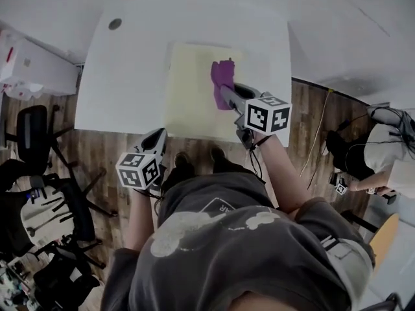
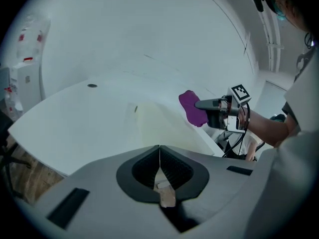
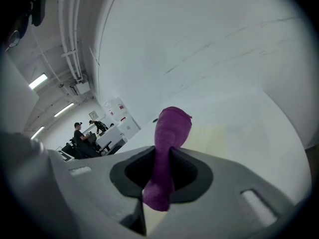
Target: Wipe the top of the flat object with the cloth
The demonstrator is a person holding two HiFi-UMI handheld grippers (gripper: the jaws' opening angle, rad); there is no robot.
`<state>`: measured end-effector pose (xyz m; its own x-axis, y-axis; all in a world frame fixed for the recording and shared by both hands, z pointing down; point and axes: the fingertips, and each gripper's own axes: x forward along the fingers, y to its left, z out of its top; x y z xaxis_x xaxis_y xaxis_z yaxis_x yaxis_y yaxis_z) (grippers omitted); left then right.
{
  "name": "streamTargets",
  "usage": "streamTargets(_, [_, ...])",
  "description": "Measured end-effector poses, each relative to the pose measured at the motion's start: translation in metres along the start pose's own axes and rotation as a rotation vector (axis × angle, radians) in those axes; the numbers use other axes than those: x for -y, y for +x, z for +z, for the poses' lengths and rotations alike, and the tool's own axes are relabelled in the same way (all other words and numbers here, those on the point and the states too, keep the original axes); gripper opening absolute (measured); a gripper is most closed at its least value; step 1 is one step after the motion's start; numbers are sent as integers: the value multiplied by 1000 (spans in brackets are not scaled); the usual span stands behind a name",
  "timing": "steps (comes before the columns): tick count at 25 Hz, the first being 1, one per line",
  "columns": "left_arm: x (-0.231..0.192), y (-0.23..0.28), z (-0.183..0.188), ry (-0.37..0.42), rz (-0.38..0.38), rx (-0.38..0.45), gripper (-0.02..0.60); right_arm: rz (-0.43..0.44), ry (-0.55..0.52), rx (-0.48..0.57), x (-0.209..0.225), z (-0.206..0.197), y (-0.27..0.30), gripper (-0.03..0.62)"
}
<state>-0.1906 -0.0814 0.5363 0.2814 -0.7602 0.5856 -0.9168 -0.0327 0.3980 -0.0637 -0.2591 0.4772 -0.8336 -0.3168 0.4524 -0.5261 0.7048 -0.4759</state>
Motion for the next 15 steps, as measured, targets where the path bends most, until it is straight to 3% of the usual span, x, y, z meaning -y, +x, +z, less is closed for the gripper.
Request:
streamTargets(5, [-8,12,-2,30,-81,-71,0,-76,18,24,-7,-2,0,74])
streamTargets(15, [-8,21,-5,74,-152,-143,0,-133,28,61,-13,-1,-7,74])
